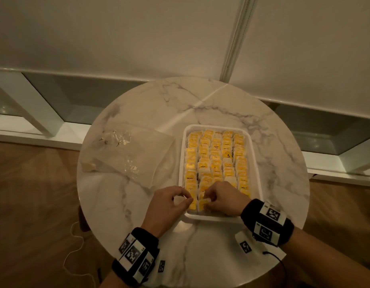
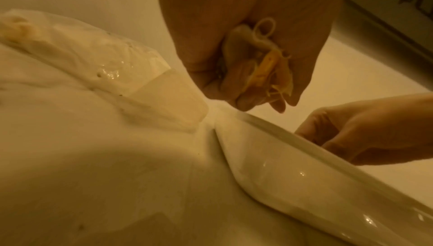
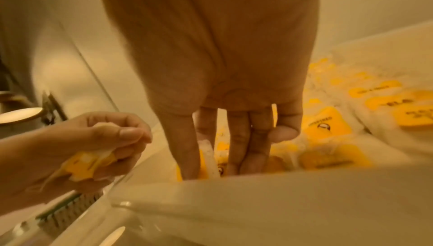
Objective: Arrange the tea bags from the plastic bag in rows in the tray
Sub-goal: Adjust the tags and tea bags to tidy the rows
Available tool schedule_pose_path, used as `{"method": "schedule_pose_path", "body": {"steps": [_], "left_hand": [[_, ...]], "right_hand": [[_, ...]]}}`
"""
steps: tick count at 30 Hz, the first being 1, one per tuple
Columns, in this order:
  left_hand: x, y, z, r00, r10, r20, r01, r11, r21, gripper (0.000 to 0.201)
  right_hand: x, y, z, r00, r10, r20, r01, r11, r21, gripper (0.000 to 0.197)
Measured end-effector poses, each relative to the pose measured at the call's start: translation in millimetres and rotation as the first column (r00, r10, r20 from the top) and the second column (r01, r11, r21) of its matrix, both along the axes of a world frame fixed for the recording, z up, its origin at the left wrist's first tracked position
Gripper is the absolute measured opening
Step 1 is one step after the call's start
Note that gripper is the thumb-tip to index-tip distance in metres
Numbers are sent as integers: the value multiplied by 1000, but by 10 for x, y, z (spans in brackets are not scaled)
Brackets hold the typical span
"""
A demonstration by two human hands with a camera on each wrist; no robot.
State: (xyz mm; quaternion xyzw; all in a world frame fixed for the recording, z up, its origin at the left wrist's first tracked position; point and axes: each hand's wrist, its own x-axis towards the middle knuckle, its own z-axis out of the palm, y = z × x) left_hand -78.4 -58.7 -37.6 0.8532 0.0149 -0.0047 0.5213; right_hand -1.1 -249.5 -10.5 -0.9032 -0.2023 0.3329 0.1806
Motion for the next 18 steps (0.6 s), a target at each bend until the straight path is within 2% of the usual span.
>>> {"method": "schedule_pose_path", "body": {"steps": [3, 6, 10, 12, 15, 18], "left_hand": [[-14, -8, -41, 1000, -3, 2, 3, 1000, 14, 10], [-7, -6, -53, 1000, -11, -3, 11, 1000, 18, 13], [-9, 3, -85, 1000, -17, -1, 17, 999, 32, 23], [-10, 5, -96, 1000, -16, -2, 16, 999, 34, 24], [-13, 11, -114, 1000, -12, 2, 11, 999, 34, 20], [-20, 8, -122, 1000, -7, -3, 7, 1000, 27, 20]], "right_hand": [[-5, 9, -31, 992, -10, 126, 17, 998, -53, 4], [25, 1, -63, 983, -34, 181, 47, 997, -68, 2], [18, 12, -96, 982, -17, 187, 44, 988, -146, 30], [-3, 24, -79, 976, 6, 216, 32, 985, -172, 35], [-29, 7, 34, 958, -7, 287, 52, 987, -152, 34], [-68, -69, 137, 954, -8, 299, 36, 996, -87, 19]]}}
